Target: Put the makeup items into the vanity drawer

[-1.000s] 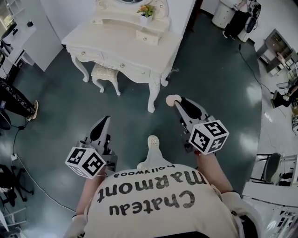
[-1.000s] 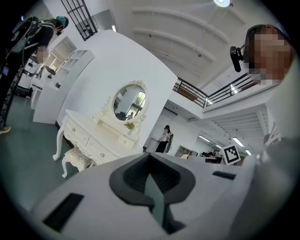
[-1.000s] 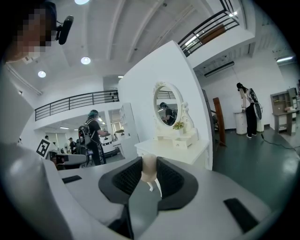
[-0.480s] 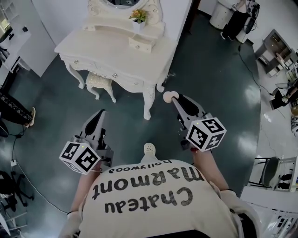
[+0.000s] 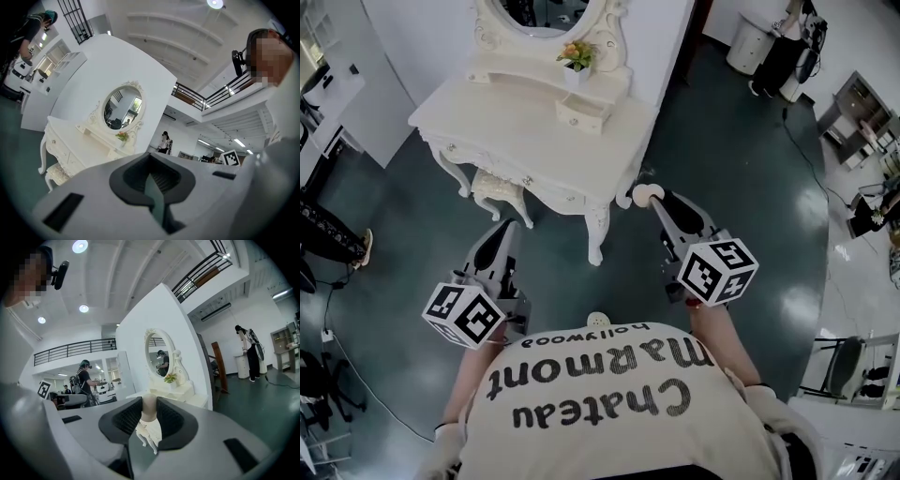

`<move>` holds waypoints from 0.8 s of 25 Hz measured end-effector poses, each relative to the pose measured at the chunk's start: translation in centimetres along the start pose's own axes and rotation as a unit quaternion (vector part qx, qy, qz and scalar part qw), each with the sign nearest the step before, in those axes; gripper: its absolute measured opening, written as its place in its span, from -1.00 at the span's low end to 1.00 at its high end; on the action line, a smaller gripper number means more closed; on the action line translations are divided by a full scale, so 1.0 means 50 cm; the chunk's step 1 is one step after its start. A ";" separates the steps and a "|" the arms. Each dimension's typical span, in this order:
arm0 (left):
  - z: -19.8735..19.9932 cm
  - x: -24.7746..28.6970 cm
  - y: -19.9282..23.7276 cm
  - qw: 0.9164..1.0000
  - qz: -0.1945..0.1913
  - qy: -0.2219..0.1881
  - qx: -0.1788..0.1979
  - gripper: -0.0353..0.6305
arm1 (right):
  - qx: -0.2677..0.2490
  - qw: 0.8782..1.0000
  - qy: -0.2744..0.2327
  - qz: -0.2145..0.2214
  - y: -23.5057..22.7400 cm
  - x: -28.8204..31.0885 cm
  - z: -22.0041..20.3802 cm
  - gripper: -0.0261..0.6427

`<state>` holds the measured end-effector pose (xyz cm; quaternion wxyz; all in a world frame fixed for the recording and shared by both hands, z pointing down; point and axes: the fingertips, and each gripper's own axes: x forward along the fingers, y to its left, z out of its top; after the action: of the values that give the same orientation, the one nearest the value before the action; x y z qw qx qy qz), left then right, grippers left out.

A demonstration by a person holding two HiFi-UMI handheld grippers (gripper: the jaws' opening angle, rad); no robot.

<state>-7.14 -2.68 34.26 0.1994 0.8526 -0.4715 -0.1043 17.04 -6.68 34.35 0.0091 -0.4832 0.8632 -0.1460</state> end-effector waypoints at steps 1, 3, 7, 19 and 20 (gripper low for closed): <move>-0.002 0.013 0.001 1.000 -0.001 -0.001 -0.002 -0.87 | -0.001 1.000 -0.001 0.000 -0.010 0.006 0.002 -0.58; -0.011 0.040 0.004 1.000 -0.004 0.001 -0.005 -0.87 | -0.001 1.000 0.001 0.000 -0.032 0.019 0.002 -0.58; -0.019 0.087 0.018 1.000 -0.002 0.006 -0.006 -0.87 | 0.001 1.000 0.011 -0.001 -0.074 0.047 0.000 -0.58; -0.040 0.152 0.084 0.999 0.045 0.022 -0.014 -0.87 | 0.044 0.998 0.050 0.019 -0.147 0.147 -0.053 -0.58; -0.040 0.153 0.089 0.998 0.048 0.023 -0.014 -0.87 | 0.044 0.997 0.053 0.021 -0.146 0.155 -0.054 -0.58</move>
<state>-5.74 -10.78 38.09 0.2271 0.8281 -0.5060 -0.0812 18.56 -16.07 39.80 -0.0120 -0.4555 0.8653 -0.2088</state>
